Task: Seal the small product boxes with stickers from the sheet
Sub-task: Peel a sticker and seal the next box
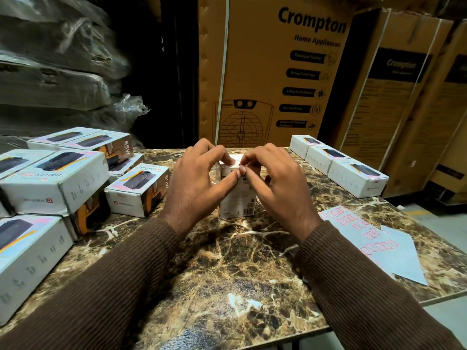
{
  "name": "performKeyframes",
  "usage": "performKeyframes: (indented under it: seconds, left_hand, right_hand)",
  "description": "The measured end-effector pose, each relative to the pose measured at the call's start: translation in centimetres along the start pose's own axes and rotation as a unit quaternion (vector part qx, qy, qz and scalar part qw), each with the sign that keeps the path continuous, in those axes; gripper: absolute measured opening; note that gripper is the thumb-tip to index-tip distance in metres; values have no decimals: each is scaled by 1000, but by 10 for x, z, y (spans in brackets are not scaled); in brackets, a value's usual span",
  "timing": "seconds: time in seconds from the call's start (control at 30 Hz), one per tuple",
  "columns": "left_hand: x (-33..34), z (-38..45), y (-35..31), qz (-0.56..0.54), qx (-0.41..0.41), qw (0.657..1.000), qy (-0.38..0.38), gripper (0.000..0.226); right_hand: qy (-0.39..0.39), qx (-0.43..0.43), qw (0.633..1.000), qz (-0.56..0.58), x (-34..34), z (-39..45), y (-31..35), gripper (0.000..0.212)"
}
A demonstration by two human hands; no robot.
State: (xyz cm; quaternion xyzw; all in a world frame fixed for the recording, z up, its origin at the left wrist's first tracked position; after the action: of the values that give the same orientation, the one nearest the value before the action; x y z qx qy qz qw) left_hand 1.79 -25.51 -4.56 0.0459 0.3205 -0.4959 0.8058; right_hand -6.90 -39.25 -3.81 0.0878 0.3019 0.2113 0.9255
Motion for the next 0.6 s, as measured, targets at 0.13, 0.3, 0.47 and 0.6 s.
performKeyframes:
  seconds: [0.13, 0.3, 0.47, 0.6]
  left_hand:
    - [0, 0, 1, 0, -1, 1000, 2, 30]
    - [0, 0, 1, -7, 0, 1000, 7, 30]
    - [0, 0, 3, -18, 10, 1000, 16, 28]
    - [-1, -1, 3, -22, 12, 999, 23, 30]
  right_hand:
    - [4, -1, 1000, -8, -1, 1, -1, 16]
    - [0, 9, 1000, 15, -1, 2, -3, 14]
    - [-26, 26, 997, 74, -5, 0, -11, 16]
    - [-17, 17, 998, 63, -4, 1, -6, 16]
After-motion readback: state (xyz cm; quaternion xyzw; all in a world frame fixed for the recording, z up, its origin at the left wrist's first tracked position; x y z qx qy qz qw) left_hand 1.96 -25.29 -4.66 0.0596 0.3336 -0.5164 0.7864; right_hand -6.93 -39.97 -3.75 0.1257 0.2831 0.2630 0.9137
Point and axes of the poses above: each hand's wrist, its own z-axis towards the middle knuckle, its own x-axis out of the palm, y = z × x, the point moved 7 cm from there along z, towards the middle knuckle, and after that the axes turned 13 degrees about z, right-handed, at the moved point
